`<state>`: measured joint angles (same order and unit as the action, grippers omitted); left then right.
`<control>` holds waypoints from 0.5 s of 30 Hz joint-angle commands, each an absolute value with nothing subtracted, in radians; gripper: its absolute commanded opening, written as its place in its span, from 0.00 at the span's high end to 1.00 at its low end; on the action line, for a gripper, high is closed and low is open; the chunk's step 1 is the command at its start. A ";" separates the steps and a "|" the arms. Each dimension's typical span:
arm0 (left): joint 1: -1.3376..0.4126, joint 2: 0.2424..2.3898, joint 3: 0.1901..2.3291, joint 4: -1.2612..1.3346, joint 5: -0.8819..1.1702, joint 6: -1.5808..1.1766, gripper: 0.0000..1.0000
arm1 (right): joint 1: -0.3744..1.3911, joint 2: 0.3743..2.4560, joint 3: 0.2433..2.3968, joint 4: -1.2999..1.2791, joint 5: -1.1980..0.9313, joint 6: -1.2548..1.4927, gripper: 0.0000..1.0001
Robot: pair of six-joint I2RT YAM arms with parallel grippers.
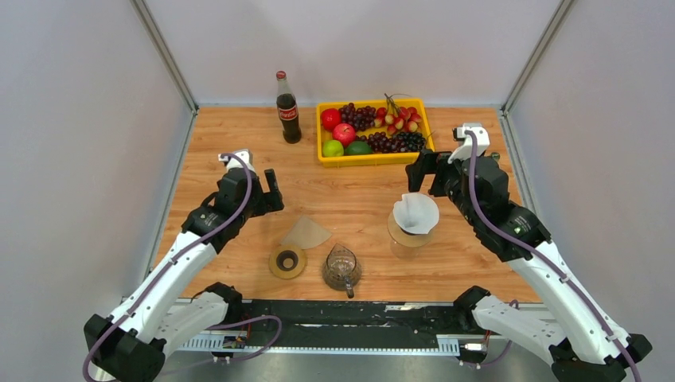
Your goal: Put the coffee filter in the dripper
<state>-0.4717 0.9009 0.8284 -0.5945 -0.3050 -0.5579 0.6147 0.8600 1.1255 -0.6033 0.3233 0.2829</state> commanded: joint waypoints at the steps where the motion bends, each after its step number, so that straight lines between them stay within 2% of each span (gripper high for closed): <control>1: -0.444 0.911 0.862 -0.591 -0.227 -0.562 0.00 | 0.601 0.866 1.112 -0.556 0.330 0.279 0.00; 10: -0.444 0.800 0.747 -0.731 -0.090 -0.675 0.00 | 0.598 0.842 1.064 -0.556 0.353 0.236 0.00; 15: -0.443 0.793 0.664 -0.768 -0.094 -0.734 0.00 | 0.596 0.846 1.035 -0.550 0.380 0.224 0.00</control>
<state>-0.4480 0.7895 0.7090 -0.7193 -0.1287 -0.6678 0.6006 0.8562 1.0492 -0.5922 0.3424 0.2512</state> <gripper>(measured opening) 0.999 0.997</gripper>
